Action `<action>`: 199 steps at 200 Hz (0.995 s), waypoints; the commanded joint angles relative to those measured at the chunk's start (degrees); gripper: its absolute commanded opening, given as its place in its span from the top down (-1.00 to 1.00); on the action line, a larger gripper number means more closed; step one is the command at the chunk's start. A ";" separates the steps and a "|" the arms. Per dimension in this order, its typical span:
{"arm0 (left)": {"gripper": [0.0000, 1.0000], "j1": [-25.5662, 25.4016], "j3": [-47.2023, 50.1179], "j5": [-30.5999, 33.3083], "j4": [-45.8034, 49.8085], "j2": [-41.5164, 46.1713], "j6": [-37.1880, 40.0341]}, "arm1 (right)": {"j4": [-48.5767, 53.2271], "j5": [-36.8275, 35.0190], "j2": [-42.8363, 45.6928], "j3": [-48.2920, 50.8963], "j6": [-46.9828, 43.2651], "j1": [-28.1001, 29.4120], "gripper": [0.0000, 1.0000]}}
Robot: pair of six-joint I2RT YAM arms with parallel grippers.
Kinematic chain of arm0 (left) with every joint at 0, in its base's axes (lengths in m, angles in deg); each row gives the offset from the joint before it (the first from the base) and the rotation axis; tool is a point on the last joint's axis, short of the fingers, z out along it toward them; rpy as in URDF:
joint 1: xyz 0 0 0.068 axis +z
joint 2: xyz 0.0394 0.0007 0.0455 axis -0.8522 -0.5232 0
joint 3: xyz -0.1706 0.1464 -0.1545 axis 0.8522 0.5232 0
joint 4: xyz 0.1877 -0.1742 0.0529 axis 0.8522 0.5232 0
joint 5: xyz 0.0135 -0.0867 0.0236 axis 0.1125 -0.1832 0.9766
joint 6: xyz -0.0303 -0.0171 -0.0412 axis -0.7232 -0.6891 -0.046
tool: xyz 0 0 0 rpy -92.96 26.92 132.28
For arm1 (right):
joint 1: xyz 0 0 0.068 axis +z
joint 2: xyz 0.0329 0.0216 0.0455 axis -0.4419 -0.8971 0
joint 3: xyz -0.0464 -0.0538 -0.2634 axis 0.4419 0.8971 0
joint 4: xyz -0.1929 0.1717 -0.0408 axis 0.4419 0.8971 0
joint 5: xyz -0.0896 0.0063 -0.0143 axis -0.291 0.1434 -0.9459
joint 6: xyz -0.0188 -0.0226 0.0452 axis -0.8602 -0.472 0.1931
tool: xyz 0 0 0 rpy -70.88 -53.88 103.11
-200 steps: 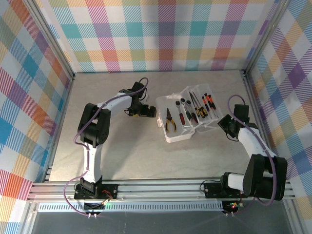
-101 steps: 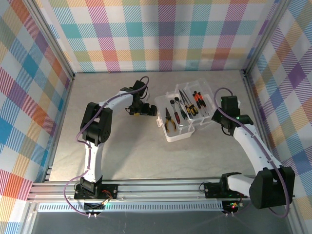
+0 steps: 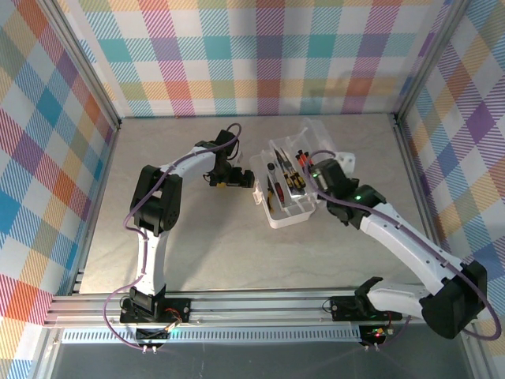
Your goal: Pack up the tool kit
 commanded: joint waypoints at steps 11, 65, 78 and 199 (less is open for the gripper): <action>-0.99 -1.65 -0.40 -4.80 -6.24 -1.94 -0.88 | -0.09 -1.70 -6.07 -6.84 7.57 12.14 1.00; -0.99 -1.61 2.53 -5.28 -8.20 -0.33 -0.67 | 7.43 -3.98 -7.78 -9.29 15.91 19.97 0.68; -0.99 -1.65 3.06 -5.06 -8.38 0.06 -0.47 | 8.52 -3.98 -7.32 -9.39 16.57 21.06 0.56; -0.99 3.51 22.25 -6.47 -14.02 17.43 0.25 | -9.10 46.70 -5.42 -7.23 -17.96 -10.24 -0.97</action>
